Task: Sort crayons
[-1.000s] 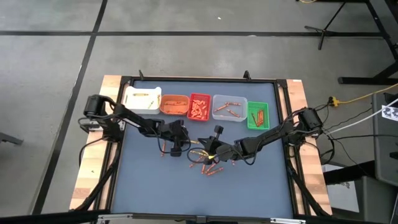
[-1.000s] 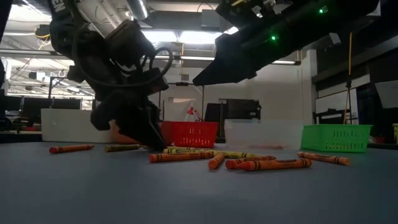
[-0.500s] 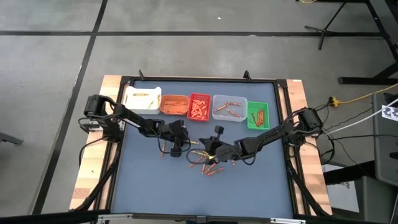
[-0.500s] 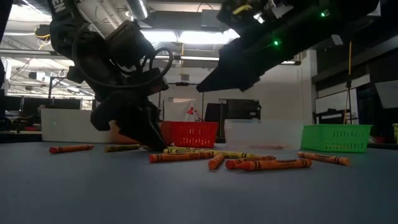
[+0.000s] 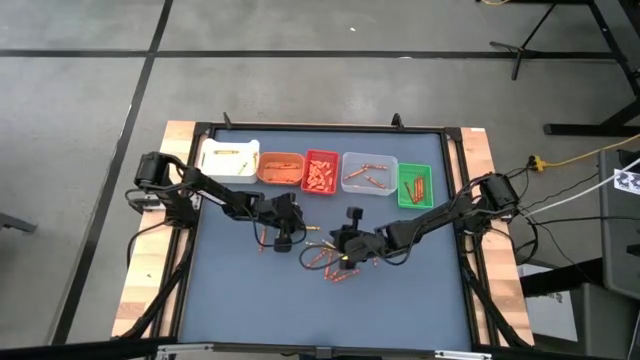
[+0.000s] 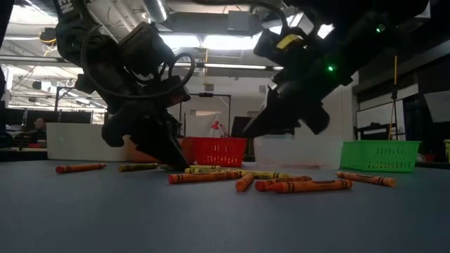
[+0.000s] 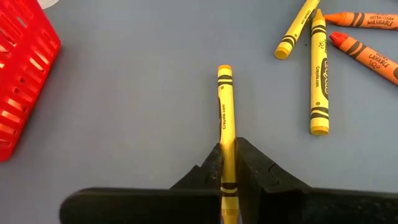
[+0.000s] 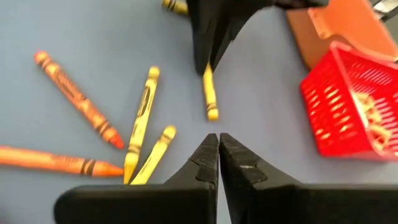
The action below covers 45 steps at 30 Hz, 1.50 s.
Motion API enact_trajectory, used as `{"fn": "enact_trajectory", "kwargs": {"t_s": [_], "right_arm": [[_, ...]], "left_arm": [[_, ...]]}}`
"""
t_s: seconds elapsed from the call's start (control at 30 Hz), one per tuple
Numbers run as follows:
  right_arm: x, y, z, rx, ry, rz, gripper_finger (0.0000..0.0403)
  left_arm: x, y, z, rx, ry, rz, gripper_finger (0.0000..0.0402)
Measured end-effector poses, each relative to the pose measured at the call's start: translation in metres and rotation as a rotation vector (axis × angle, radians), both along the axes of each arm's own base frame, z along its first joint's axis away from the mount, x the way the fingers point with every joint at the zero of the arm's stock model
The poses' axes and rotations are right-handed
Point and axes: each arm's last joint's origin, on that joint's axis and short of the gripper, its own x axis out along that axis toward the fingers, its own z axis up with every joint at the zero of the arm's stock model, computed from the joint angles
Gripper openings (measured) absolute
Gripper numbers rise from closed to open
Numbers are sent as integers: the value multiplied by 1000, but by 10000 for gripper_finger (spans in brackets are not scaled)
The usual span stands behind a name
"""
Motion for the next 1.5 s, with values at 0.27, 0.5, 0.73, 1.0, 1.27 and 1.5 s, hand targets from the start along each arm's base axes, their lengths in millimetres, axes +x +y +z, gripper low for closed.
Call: {"fn": "enact_trajectory", "kwargs": {"t_s": [0.27,0.5,0.73,1.0,1.27,1.5], "right_arm": [[-4,0,-5,63,55,-2,14],[-5,1,-6,78,73,10,14],[-6,0,-6,74,84,9,14],[-6,0,-7,71,89,11,14],[-6,0,-7,62,96,17,14],[-7,0,-7,60,100,18,14]], "left_arm": [[-2,1,10,-10,-30,29,5],[-9,6,39,20,-86,77,5],[-36,23,78,103,-90,216,6],[-81,44,114,224,-70,451,6],[-123,61,123,320,65,712,6],[-141,73,118,334,179,868,6]]}}
